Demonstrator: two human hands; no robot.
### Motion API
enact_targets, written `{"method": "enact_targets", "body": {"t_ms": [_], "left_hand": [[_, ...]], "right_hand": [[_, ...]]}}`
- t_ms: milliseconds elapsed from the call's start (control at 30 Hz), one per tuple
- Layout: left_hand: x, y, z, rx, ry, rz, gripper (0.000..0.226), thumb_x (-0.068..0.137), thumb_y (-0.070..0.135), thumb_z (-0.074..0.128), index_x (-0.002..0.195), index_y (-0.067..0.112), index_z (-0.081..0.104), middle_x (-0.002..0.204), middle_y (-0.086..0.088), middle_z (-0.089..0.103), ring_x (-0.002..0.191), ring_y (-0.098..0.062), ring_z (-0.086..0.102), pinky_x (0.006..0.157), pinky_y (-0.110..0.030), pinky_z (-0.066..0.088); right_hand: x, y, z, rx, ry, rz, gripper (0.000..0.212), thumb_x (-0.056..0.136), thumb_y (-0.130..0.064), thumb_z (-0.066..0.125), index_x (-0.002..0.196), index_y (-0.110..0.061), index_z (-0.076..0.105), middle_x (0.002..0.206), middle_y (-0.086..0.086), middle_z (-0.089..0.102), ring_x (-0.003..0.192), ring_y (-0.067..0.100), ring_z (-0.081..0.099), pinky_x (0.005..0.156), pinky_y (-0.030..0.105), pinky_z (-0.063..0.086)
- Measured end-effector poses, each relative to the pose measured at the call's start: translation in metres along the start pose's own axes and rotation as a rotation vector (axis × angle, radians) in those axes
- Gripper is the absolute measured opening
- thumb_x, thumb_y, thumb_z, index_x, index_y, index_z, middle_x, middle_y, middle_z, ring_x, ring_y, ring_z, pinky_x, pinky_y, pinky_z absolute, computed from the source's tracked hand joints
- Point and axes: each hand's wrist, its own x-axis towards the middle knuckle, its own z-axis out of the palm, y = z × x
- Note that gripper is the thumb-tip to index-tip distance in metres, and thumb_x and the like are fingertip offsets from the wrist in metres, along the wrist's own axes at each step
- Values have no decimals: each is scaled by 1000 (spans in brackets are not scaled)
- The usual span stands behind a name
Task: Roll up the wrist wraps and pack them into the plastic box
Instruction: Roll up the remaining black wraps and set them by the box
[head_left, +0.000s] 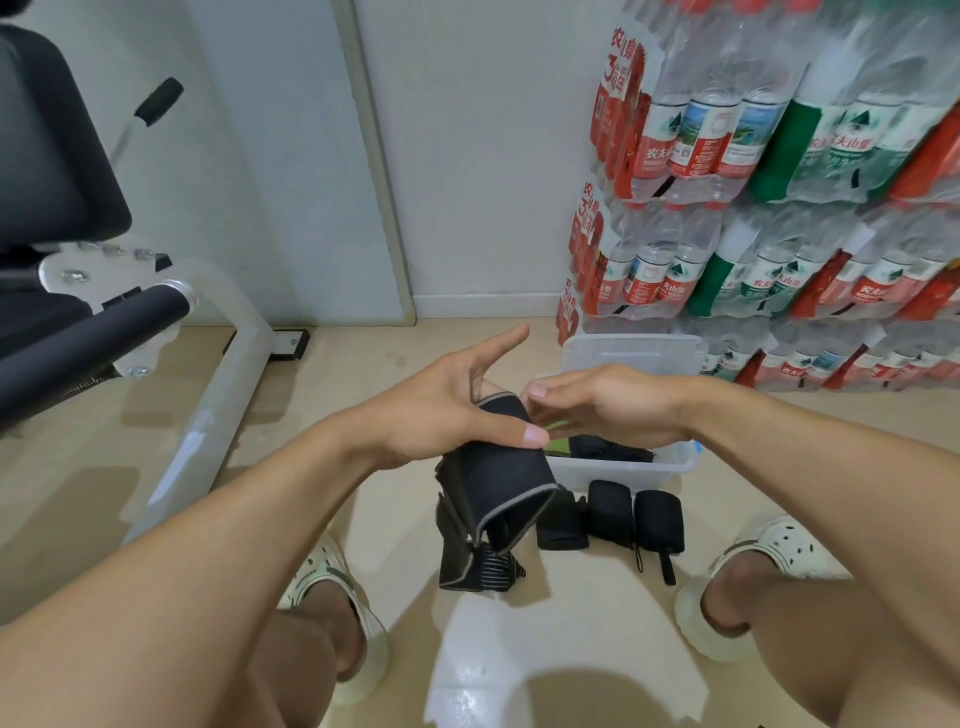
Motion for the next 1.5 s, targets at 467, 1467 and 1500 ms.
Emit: {"method": "enact_targets", "body": {"t_ms": [467, 1467, 1500], "left_hand": [[14, -44, -36, 24, 541, -140, 35, 85, 8, 80, 114, 23, 68, 90, 3, 71, 91, -13, 68, 78, -20, 49], [16, -19, 6, -317, 403, -69, 15, 95, 20, 70, 101, 8, 74, 96, -8, 75, 87, -14, 71, 81, -30, 59], [16, -18, 6, -327, 399, -60, 12, 94, 20, 70, 98, 10, 74, 95, -7, 74, 87, -14, 71, 80, -28, 59]], "right_hand": [[-20, -14, -21, 123, 54, 115, 39, 92, -26, 68, 113, 6, 66, 102, 19, 71, 83, 23, 72, 71, 27, 58], [-12, -18, 10, -465, 655, -276, 52, 74, -39, 89, 122, -40, 70, 121, -20, 64, 114, -1, 60, 103, 31, 50], [-12, -18, 11, -473, 642, -285, 50, 75, -35, 89, 122, -37, 71, 116, -20, 68, 110, -2, 63, 103, 32, 50]]}}
